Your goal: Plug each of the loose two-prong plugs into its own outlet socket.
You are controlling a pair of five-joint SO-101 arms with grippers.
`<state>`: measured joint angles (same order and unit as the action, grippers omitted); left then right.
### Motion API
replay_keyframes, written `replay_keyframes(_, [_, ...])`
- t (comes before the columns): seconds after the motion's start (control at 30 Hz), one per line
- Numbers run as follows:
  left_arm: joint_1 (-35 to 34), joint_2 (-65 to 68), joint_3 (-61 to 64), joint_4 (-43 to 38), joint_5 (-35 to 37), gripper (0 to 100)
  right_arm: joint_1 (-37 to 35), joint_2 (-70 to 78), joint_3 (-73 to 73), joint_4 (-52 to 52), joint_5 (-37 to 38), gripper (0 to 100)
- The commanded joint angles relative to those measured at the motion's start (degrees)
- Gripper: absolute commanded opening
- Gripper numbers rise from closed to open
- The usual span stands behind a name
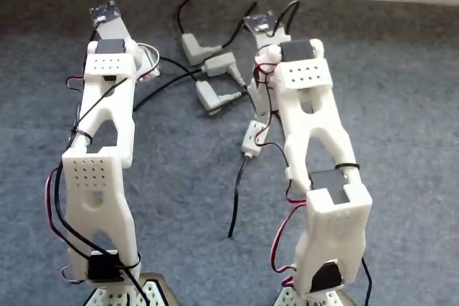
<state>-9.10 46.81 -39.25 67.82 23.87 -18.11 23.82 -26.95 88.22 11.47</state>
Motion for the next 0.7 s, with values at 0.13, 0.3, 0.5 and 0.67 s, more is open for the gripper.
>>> replay_keyframes(0.13, [0.04,-0.84,-1.89,-1.58,0.44,23,-1.01,-0.57,-2.68,-0.31,0.26,1.1])
replay_keyframes(0.3, [0.04,-0.84,-1.89,-1.58,0.44,23,-1.19,-0.48,-2.59,-0.75,0.26,1.1])
replay_keyframes(0.5, [0.04,-0.84,-1.89,-1.58,0.44,23,-2.07,-0.4,-2.59,-0.84,0.26,1.1])
replay_keyframes(0.67, [0.04,-0.84,-1.89,-1.58,0.44,23,-1.89,3.21,-2.86,-0.75,0.44,1.1])
